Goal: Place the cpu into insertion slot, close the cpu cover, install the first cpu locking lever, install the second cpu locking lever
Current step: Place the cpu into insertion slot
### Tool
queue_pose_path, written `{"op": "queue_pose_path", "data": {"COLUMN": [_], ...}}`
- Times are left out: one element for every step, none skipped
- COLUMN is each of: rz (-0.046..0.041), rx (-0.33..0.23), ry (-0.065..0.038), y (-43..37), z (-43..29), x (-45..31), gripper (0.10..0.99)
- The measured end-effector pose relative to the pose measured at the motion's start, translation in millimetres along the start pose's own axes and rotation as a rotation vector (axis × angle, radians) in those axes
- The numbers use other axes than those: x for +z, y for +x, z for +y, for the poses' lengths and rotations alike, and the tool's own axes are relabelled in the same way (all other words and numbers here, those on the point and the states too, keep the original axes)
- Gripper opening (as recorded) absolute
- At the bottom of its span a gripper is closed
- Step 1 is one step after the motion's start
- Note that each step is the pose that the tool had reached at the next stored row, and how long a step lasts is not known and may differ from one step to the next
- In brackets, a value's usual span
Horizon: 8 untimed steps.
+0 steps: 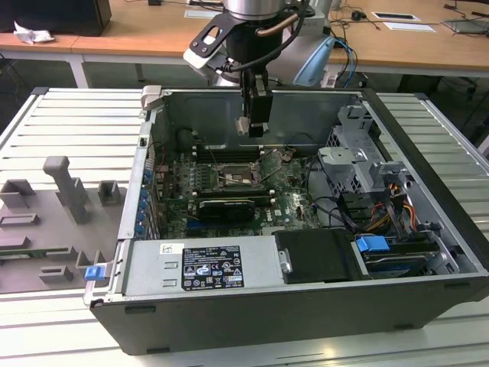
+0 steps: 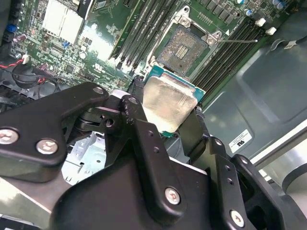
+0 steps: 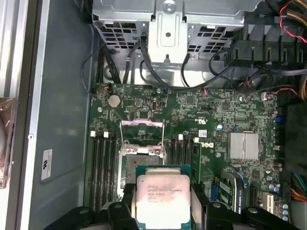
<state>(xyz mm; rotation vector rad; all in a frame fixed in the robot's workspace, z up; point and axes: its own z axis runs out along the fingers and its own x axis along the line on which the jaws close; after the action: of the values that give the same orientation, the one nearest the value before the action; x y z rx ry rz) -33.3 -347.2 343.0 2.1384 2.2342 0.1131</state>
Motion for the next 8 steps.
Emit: {"op": "queue_pose_path", "data": {"rz": [-0.0001,-0.0002,-0.0003,-0.0003,-0.0004,-0.0004,-0.0005,-0.0005], "rx": [0.002,0.003,0.003,0.004,0.004,0.005,0.006,0.006], "ry": [0.0,0.0,0.0,0.0,0.0,0.0,0.0,0.0], "y": [0.0,0.0,0.0,0.0,0.0,0.0,0.0,0.0], "z": [0.0,0.0,-0.1,-0.1,-0.1,-0.1,-0.1,-0.2], "x": [0.2,0.3,0.7,0.9,1.1,1.5,1.7,1.9], "gripper": [0.541,0.541,0.541,0.541,0.541,0.541,0.541,0.541]}}
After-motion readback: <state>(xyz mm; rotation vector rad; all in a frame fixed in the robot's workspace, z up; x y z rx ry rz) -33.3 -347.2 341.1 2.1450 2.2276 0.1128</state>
